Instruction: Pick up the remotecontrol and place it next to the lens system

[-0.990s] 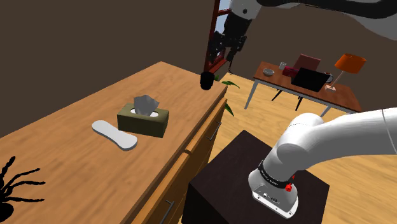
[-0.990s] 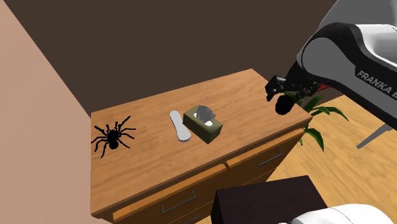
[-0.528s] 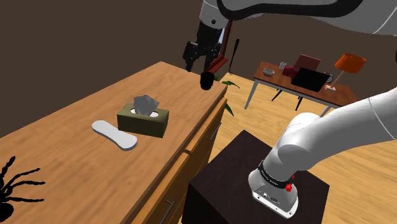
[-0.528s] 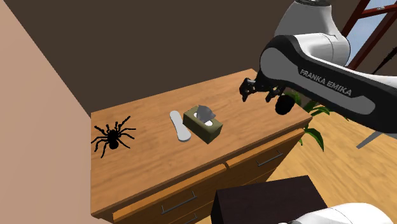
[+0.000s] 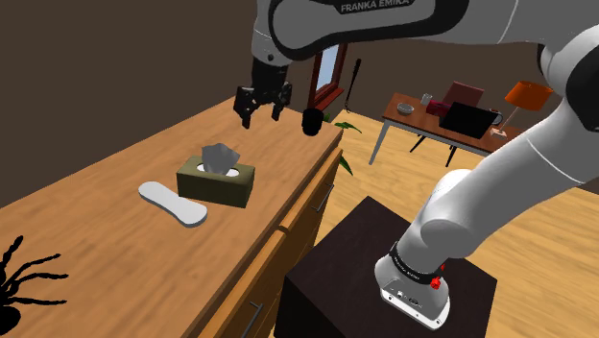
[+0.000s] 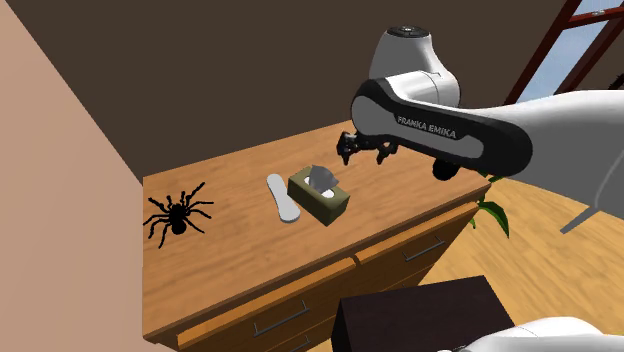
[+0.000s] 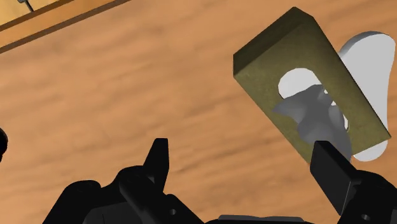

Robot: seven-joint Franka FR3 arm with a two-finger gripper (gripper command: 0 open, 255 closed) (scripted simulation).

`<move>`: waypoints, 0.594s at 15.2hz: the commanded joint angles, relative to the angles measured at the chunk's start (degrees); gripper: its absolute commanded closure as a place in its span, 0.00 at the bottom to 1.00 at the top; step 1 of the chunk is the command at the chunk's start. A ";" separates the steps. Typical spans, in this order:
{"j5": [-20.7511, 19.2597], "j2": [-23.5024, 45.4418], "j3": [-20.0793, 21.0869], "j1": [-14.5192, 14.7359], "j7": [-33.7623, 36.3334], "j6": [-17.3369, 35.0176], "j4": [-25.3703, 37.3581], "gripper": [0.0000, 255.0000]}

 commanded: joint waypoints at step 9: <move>-5.57 19.77 6.30 3.33 7.46 4.22 12.20 0.00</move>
